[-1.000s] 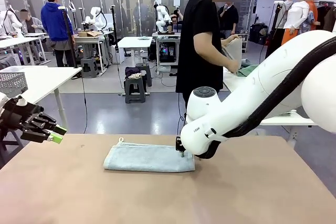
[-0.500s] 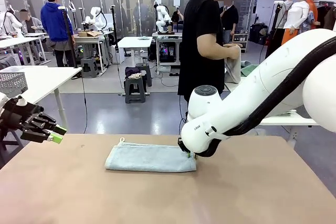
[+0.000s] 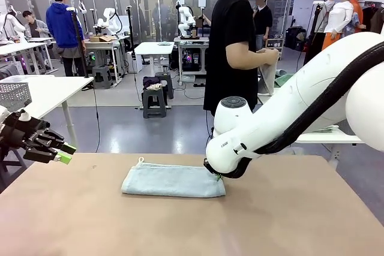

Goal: Fold the towels and place them in the basket.
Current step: When a person lays out a Towel with hook on the table, fold it in half twice.

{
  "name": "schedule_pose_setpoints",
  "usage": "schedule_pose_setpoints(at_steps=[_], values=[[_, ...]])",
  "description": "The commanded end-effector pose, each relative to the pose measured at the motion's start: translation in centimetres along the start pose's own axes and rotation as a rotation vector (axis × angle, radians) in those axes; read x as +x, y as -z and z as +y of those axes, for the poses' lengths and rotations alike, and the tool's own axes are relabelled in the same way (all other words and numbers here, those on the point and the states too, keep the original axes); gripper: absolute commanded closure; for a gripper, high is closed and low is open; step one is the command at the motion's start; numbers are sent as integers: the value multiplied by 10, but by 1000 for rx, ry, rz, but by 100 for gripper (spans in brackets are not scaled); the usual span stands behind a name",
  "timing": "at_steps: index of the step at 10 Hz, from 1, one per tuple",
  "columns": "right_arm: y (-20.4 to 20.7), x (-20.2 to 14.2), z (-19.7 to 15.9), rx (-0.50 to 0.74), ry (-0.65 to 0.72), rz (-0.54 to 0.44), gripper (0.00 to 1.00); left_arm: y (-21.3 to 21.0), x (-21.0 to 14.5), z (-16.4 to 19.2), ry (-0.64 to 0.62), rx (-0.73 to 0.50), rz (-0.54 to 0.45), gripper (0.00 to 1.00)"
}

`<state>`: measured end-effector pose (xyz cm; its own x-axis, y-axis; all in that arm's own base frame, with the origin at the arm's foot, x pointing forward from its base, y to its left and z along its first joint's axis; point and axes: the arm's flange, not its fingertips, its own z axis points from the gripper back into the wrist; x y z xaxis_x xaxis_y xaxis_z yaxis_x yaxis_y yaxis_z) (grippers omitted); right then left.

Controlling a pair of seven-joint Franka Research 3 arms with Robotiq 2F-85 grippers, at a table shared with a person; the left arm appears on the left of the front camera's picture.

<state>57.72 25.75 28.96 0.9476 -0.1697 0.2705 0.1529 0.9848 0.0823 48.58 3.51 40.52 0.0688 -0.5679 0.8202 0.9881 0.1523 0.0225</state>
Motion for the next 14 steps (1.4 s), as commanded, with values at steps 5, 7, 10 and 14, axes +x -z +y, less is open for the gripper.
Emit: schedule_pose_setpoints(at_steps=[5,7,10,14], values=[[-46,4,-67,16,-143,45,100,-2,2,-1,7,4,-3,48],[-58,10,-78,23,-165,1,100,-2,2,-1,7,4,-3,48],[-69,21,-75,12,-198,-18,100,-2,2,-1,7,4,-3,48],[-89,11,6,-24,-284,-47,100,-2,2,-1,7,4,-3,48]])
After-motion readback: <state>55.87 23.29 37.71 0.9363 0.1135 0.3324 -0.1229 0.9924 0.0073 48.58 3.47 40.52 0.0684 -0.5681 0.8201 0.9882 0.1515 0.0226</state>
